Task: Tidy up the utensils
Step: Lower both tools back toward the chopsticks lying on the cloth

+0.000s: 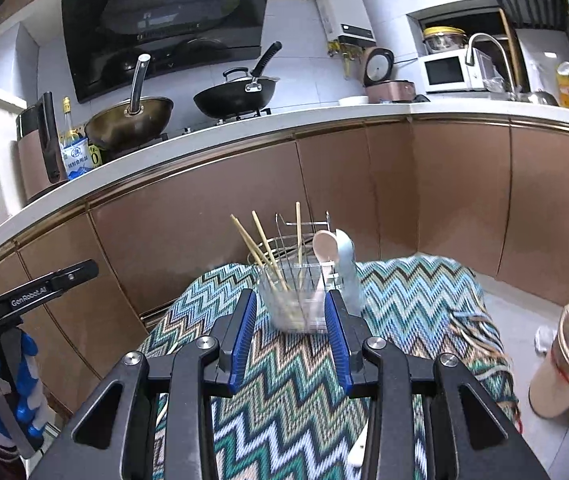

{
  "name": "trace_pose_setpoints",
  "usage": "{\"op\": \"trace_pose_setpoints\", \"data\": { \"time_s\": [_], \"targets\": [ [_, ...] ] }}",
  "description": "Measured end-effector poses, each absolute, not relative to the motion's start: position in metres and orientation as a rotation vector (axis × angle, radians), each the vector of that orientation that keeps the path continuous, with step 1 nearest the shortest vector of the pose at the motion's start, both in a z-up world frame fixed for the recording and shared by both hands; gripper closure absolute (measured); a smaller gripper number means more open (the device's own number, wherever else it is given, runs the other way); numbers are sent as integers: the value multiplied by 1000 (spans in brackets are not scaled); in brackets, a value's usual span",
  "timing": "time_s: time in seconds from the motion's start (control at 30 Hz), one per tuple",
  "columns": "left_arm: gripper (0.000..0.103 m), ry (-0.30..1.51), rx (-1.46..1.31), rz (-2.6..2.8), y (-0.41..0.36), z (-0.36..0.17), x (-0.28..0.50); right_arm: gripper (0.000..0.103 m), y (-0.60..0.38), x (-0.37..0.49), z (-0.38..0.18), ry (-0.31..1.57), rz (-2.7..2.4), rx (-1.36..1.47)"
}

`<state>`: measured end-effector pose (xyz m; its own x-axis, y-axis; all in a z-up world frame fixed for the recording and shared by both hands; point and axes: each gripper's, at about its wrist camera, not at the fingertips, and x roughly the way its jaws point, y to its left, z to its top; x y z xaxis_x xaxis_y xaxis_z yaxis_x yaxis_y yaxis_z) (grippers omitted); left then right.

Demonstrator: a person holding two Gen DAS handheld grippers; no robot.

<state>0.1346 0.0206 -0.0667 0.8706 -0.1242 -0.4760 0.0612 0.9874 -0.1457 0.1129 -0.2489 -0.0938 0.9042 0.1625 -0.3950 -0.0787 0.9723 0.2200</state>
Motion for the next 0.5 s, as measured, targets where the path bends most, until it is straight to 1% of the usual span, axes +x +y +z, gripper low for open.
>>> {"op": "trace_pose_setpoints", "data": {
  "time_s": [0.3, 0.5],
  "targets": [
    [52, 454, -146, -102, 43, -45, 78, 68, -250, 63, -78, 370, 134, 203],
    [52, 427, -136, -103, 47, -35, 55, 68, -240, 54, -69, 360, 150, 190]
  ]
}}
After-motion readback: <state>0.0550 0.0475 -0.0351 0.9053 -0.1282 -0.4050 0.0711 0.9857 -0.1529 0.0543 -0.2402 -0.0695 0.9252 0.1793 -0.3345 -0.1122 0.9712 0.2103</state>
